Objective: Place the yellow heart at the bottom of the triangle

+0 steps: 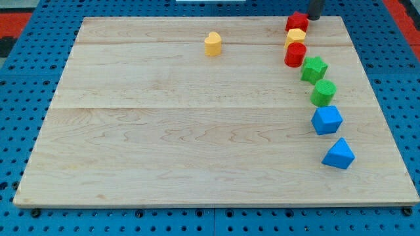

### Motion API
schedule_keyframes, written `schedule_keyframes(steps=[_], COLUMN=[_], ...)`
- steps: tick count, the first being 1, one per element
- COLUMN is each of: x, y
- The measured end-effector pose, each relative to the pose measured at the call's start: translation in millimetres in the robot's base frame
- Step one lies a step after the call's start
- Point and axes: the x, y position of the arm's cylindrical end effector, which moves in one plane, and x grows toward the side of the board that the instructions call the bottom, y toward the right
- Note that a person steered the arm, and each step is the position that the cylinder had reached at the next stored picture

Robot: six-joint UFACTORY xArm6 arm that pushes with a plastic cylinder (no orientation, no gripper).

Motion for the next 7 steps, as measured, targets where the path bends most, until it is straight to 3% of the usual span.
schedule_keyframes(steps=[3, 5, 7], x=[1, 14, 44], y=[-86, -188, -197])
